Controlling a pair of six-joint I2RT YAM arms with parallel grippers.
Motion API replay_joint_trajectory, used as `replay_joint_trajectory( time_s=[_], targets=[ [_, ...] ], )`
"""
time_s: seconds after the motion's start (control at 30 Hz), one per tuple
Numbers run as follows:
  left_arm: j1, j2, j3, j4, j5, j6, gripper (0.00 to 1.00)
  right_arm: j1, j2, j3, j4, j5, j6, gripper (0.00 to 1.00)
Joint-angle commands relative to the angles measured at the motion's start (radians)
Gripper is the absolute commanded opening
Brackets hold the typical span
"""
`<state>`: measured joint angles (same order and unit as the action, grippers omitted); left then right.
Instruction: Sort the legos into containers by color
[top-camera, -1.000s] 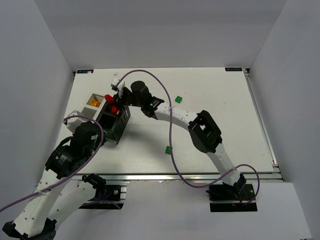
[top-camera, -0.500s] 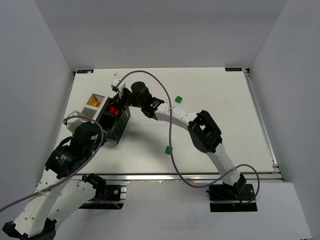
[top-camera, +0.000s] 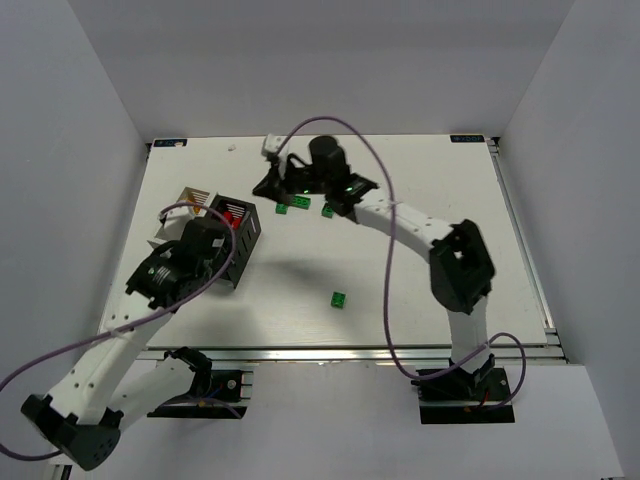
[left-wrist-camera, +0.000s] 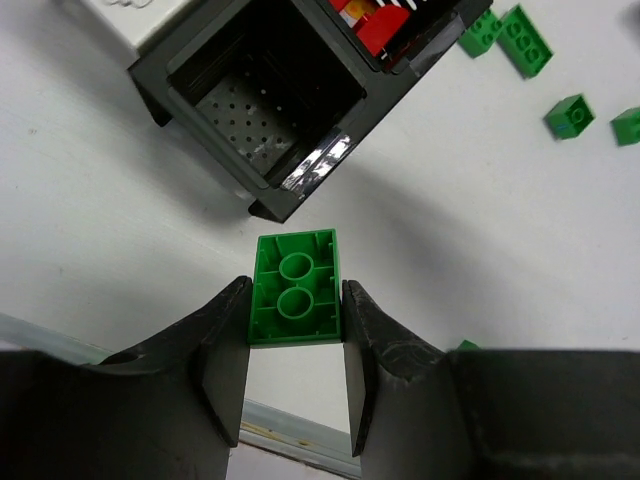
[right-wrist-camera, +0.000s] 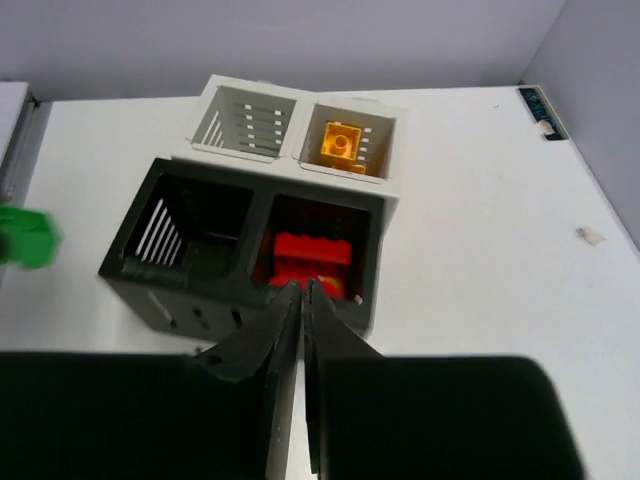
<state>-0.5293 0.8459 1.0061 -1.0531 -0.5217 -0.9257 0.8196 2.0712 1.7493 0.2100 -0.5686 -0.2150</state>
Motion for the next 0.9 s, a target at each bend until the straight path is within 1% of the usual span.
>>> replay_joint_trajectory(
  time_s=[0.0,0.03,0.07,0.1,0.13,0.17,0.2,0.23,0.27,0.37,0.5,0.6,0.63,0.7,0.73,0.87],
  targets=[
    [0.031,0.077,0.077,0.059,0.029,0.089,0.11,-0.08,-0.195,-0.08,-0.05,-0.181,-0.024,0.08],
    [0.044,0.1,0.086,0.067,0.044,0.109,0.11,-0.108,-0.265,-0.152,-0.067,-0.195,-0.032,0.05],
    [0.078,0.137,0.095,0.086,0.076,0.129,0.11,-0.118,-0.299,-0.187,-0.114,-0.211,-0.046,0.04],
    [0.1,0.153,0.11,0.097,0.094,0.167,0.11,-0.131,-0.374,-0.226,-0.139,-0.221,-0.084,0.04],
    [0.121,0.166,0.115,0.11,0.112,0.188,0.11,-0.152,-0.414,-0.311,-0.156,-0.224,-0.104,0.05],
    [0.171,0.177,0.12,0.135,0.15,0.205,0.11,-0.161,-0.452,-0.357,-0.181,-0.226,-0.122,0.08],
    [0.199,0.199,0.123,0.146,0.173,0.237,0.11,-0.174,-0.494,-0.402,-0.185,-0.221,-0.148,0.09],
    [0.222,0.208,0.123,0.159,0.198,0.254,0.11,-0.195,-0.57,-0.446,-0.192,-0.221,-0.158,0.09],
    [0.267,0.219,0.123,0.174,0.237,0.266,0.11,-0.204,-0.604,-0.523,-0.199,-0.218,-0.167,0.11],
    [0.316,0.263,0.12,0.195,0.268,0.304,0.11,-0.243,-0.726,-0.644,-0.245,-0.202,-0.187,0.15],
    [0.327,0.314,0.129,0.206,0.256,0.338,0.14,-0.275,-0.864,-0.747,-0.29,-0.185,-0.188,0.18],
    [0.331,0.34,0.131,0.22,0.261,0.347,0.2,-0.289,-0.931,-0.798,-0.302,-0.171,-0.187,0.22],
    [0.331,0.347,0.129,0.225,0.264,0.35,0.26,-0.292,-0.942,-0.804,-0.307,-0.169,-0.188,0.24],
    [0.331,0.351,0.12,0.231,0.262,0.352,0.33,-0.303,-0.962,-0.813,-0.317,-0.166,-0.19,0.26],
    [0.334,0.354,0.117,0.235,0.259,0.353,0.38,-0.306,-0.965,-0.814,-0.33,-0.166,-0.192,0.29],
    [0.338,0.361,0.117,0.24,0.252,0.357,0.48,-0.313,-0.97,-0.814,-0.356,-0.162,-0.208,0.34]
  ],
)
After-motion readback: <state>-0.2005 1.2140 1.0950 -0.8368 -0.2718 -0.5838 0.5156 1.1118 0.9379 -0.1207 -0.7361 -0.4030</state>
